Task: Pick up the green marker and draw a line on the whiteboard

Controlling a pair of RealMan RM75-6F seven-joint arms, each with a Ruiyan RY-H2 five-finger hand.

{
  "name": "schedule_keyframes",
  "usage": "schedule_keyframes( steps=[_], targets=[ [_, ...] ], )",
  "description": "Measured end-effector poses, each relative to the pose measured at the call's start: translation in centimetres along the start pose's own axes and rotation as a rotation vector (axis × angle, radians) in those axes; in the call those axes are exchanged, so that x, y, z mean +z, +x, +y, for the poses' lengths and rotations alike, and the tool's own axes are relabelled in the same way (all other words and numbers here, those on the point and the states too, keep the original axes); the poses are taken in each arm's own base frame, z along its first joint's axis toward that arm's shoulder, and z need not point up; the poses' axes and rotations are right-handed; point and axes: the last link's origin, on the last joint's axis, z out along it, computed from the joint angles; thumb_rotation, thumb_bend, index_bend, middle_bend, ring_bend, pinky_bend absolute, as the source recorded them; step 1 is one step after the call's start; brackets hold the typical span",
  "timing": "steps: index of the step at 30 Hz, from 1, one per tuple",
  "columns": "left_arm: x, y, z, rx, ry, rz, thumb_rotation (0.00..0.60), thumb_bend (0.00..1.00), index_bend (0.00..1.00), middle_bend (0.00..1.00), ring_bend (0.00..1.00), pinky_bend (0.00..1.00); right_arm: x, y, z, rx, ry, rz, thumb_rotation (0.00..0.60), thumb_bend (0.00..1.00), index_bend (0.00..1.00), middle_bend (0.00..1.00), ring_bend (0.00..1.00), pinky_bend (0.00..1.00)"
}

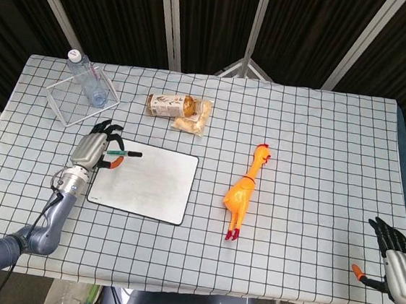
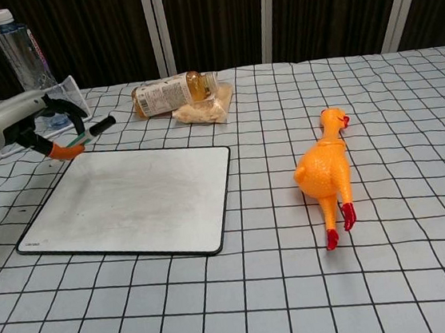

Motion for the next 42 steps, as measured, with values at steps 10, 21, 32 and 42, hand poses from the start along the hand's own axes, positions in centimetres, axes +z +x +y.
schedule_keyframes(
  steps=[10, 21, 32, 42],
  targets=[
    [-0.7, -1.0, 4.9, -0.353, -0.101, -0.058, 0.6, 0.53, 0.68, 0.19, 0.0, 0.0, 0.1, 0.0, 0.1, 0.004, -0.003, -0.002, 0.6, 0.26, 0.0, 0.0, 0.0, 0.0],
    [-0.9, -4.3, 6.6, -0.446, -0.133, -0.118, 0.6, 0.53, 0.69, 0.21, 0.0, 0.0, 0.2, 0.1, 0.1, 0.01, -0.003, -0.005, 0.6, 0.27, 0.0, 0.0, 0.0, 0.0],
    [-0.9, -5.3, 6.7, -0.43, -0.134, -0.131, 0.6, 0.53, 0.7, 0.21, 0.0, 0.0, 0.2, 0.1, 0.1, 0.012, -0.005, -0.006, 0.6, 0.27, 0.0, 0.0, 0.0, 0.0],
    [-0.4, -5.9, 6.0, -0.399, -0.116, -0.145, 0.6, 0.53, 0.7, 0.22, 0.0, 0.0, 0.2, 0.0, 0.1, 0.014, -0.006, -0.009, 0.6, 0.26, 0.0, 0.0, 0.0, 0.0]
  ],
)
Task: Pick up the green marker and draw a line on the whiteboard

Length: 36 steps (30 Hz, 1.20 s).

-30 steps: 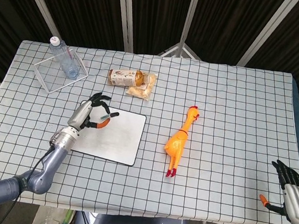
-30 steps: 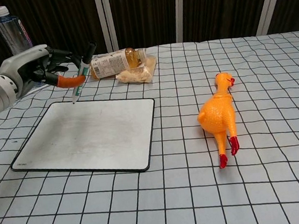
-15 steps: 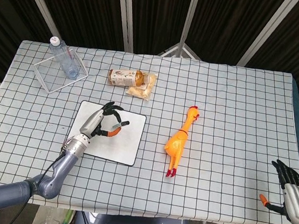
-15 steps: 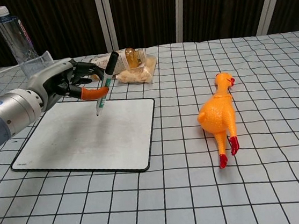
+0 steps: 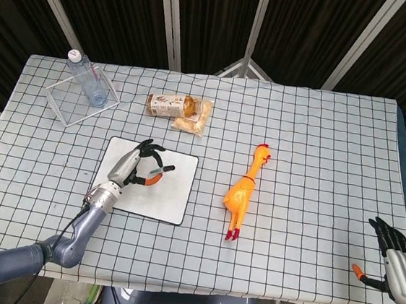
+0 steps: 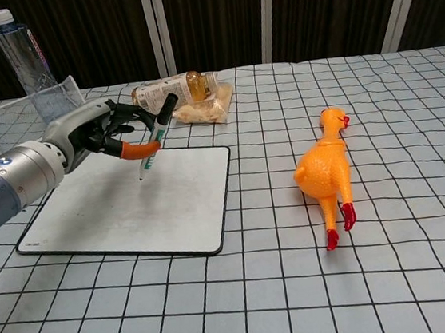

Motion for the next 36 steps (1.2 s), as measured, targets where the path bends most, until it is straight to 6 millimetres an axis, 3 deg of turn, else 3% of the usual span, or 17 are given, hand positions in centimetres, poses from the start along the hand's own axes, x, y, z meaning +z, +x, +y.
schedule_keyframes(
  steps=[22, 30, 36],
  targets=[
    [1.2, -0.6, -1.2, 0.041, 0.009, -0.022, 0.6, 0.53, 0.72, 0.23, 0.0, 0.0, 0.0, 0.0, 0.2, 0.002, -0.009, -0.003, 0.6, 0.26, 0.0, 0.0, 0.0, 0.0],
    [1.8, 0.8, -2.9, 0.121, 0.028, 0.001, 0.6, 0.53, 0.72, 0.23, 0.0, 0.0, 0.0, -0.1, 0.2, -0.001, -0.015, -0.002, 0.6, 0.27, 0.0, 0.0, 0.0, 0.0],
    [2.2, 3.3, -4.1, 0.17, 0.031, 0.058, 0.6, 0.53, 0.72, 0.23, 0.0, 0.0, 0.0, -0.1, 0.1, -0.004, -0.018, 0.0, 0.6, 0.26, 0.0, 0.0, 0.0, 0.0]
  ],
)
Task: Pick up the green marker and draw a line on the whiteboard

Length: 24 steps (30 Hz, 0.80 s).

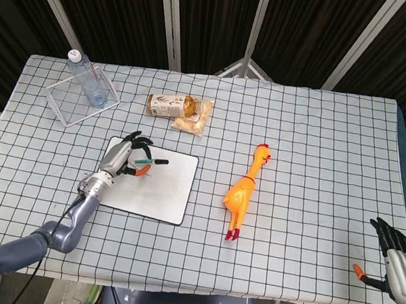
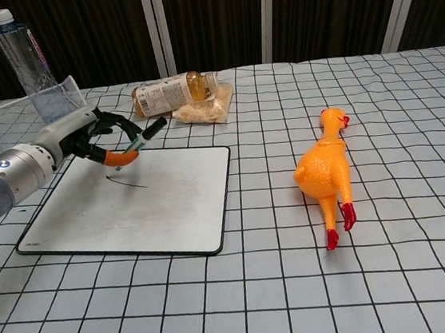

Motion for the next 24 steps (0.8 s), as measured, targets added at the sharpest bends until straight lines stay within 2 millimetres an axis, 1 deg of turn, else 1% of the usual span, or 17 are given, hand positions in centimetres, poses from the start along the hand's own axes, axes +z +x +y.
schedule_keyframes(
  steps=[3, 5, 8, 11, 16, 24],
  targets=[
    [0.2, 1.3, 0.1, -0.055, -0.01, 0.041, 0.6, 0.53, 0.72, 0.23, 0.0, 0.0, 0.0, 0.0, 0.0, -0.001, 0.001, 0.001, 0.6, 0.27, 0.0, 0.0, 0.0, 0.0],
    [0.3, 2.1, 0.6, -0.096, -0.026, 0.064, 0.6, 0.53, 0.72, 0.23, 0.0, 0.0, 0.0, 0.1, 0.0, -0.001, 0.002, 0.003, 0.6, 0.27, 0.0, 0.0, 0.0, 0.0],
    [0.1, 2.7, 1.5, -0.147, -0.053, 0.08, 0.6, 0.54, 0.72, 0.23, 0.0, 0.0, -0.1, 0.1, -0.1, 0.001, 0.004, 0.002, 0.6, 0.26, 0.0, 0.0, 0.0, 0.0],
    [-0.2, 2.7, 2.6, -0.194, -0.073, 0.072, 0.6, 0.53, 0.72, 0.23, 0.0, 0.0, -0.1, 0.1, -0.2, 0.002, 0.01, 0.001, 0.6, 0.26, 0.0, 0.0, 0.0, 0.0],
    [-0.7, 1.6, 4.1, -0.244, -0.078, 0.041, 0.6, 0.53, 0.72, 0.23, 0.0, 0.0, -0.1, 0.0, -0.3, 0.003, 0.017, -0.002, 0.6, 0.26, 0.0, 0.0, 0.0, 0.0],
    [-0.9, -2.2, 5.1, -0.273, -0.055, -0.017, 0.6, 0.53, 0.72, 0.23, 0.0, 0.0, -0.1, 0.0, -0.2, 0.008, 0.012, -0.001, 0.6, 0.27, 0.0, 0.0, 0.0, 0.0]
  ],
)
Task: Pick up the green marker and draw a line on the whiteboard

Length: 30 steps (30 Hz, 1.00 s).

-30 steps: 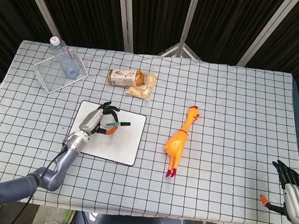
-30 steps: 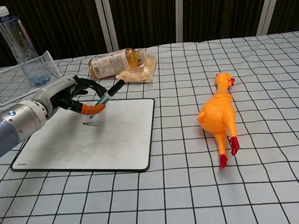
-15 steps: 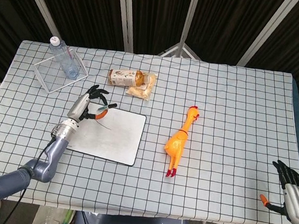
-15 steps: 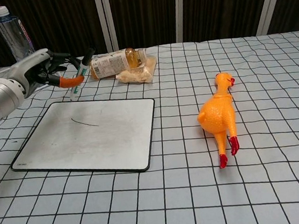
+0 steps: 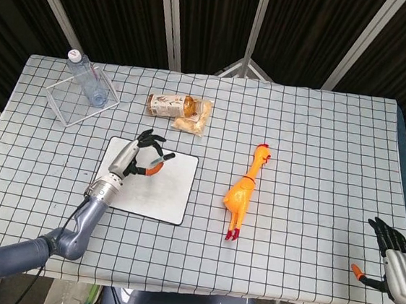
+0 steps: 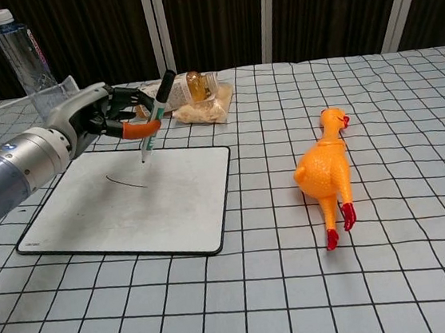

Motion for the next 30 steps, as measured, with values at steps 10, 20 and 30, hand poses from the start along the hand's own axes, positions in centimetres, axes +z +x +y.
schedule_keyframes(
  steps=[10, 20, 30],
  targets=[
    [0.5, -2.5, 0.1, -0.017, 0.01, -0.027, 0.6, 0.53, 0.72, 0.23, 0.0, 0.0, 0.0, 0.1, 0.2, 0.002, -0.004, 0.0, 0.6, 0.27, 0.0, 0.0, 0.0, 0.0],
    [0.8, -3.0, 0.1, -0.019, 0.013, -0.028, 0.6, 0.53, 0.72, 0.23, 0.0, 0.0, -0.1, 0.1, 0.2, 0.001, -0.005, -0.001, 0.6, 0.27, 0.0, 0.0, 0.0, 0.0],
    [0.5, -2.9, -0.6, -0.007, 0.035, -0.036, 0.6, 0.53, 0.72, 0.23, 0.0, 0.0, -0.2, 0.1, 0.1, -0.001, -0.003, 0.0, 0.6, 0.27, 0.0, 0.0, 0.0, 0.0]
  ],
)
